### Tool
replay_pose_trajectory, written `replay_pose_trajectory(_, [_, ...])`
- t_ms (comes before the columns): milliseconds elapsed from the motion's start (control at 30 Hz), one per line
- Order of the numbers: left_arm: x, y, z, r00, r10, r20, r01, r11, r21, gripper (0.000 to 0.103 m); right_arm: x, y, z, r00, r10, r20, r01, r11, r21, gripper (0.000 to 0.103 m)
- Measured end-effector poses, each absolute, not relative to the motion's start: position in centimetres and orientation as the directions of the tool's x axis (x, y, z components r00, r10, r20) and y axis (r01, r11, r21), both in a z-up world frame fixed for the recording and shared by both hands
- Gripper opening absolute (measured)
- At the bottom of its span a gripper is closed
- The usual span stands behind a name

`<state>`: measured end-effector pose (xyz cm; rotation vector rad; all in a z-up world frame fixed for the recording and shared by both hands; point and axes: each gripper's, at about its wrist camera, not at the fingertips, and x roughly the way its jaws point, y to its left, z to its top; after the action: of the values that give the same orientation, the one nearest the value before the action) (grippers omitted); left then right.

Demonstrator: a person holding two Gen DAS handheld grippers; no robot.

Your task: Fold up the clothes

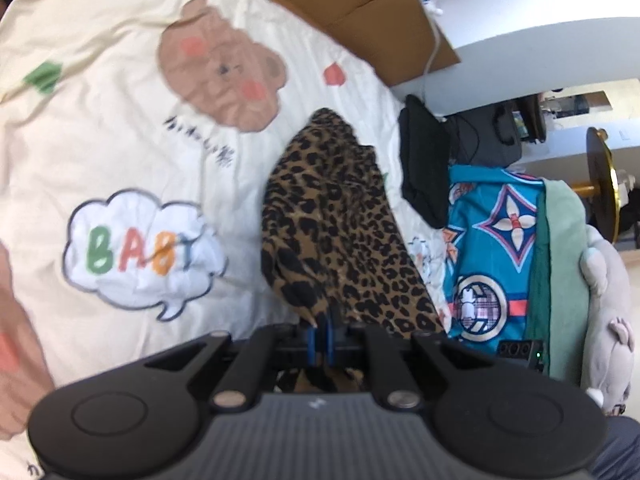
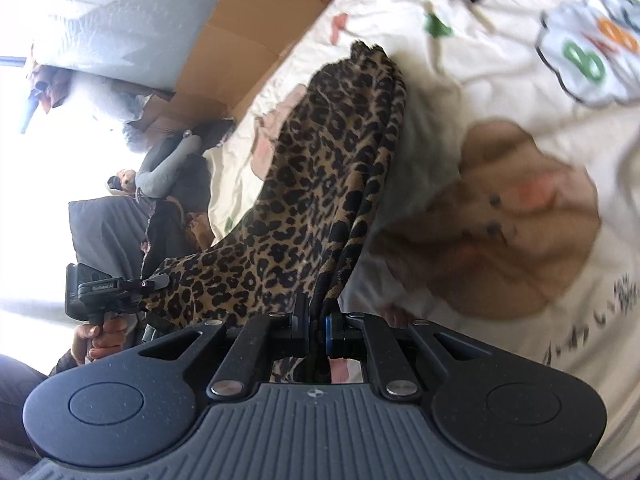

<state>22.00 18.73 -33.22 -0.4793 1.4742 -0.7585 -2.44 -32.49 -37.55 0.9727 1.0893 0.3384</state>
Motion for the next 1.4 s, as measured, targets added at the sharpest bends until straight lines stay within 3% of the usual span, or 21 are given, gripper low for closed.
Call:
replay_pose_trajectory(433, [21.4,19.9,-38.8,-0.085,-0.645,-0.759,0.089,0.754,-0.651,0.006,-2.4,-33.0,-40.5,0.468,0.656,-0.592,0.271,0.531,0.803,0.005])
replay_pose_trajectory(1033, [26.1,19.2,-33.4,0.126,-0.806,-0.578,0.041,0.586,-0.809,0.006,1.2,-35.8,-38.2,0.637,0.616,-0.463,0.214,0.436,0.874,0.006])
replay_pose_trajectory(1400, [30.1,16.2,-35.9,0.143,-0.785,-0.603,0.015,0.611,-0.791,0.006,4.2,-37.3,-41.6,0.664,0.565,-0.491,0.295,0.406,0.865,0.006])
